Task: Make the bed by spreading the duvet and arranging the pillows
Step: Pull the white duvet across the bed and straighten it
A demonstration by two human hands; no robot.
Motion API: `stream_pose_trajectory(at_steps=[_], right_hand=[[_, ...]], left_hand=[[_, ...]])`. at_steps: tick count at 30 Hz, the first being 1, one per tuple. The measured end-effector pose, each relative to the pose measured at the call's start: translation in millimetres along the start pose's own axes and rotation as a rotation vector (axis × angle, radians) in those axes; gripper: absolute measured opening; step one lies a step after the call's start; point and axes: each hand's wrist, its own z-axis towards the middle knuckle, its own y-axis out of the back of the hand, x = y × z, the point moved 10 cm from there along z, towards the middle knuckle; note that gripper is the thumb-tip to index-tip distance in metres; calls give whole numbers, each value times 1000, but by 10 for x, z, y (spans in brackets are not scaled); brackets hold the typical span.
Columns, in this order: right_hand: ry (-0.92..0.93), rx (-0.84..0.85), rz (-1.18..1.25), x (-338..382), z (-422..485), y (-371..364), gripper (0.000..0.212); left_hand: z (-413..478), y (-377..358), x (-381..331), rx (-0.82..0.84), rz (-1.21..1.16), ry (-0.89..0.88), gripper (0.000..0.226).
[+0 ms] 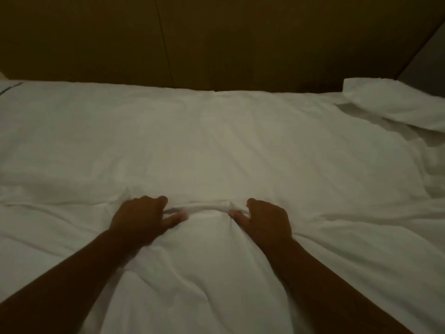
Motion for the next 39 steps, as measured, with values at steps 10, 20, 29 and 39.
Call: stream_pose_trajectory(at_steps=[10, 20, 29, 39], right_hand=[[-14, -87, -96, -14, 7, -314, 56], [-45, -44, -156, 522, -926, 333, 56], [-27, 147, -100, 2151, -2844, 1681, 109], [284, 225, 2, 5214, -4767, 2289, 60]], left_hand=[[-21, -551, 105, -77, -53, 120, 80], [-1200, 247, 153, -123, -247, 63, 87], [-3649, 1515, 1060, -69, -371, 104, 72], [-7038, 2439, 2570, -39, -389, 281, 104]])
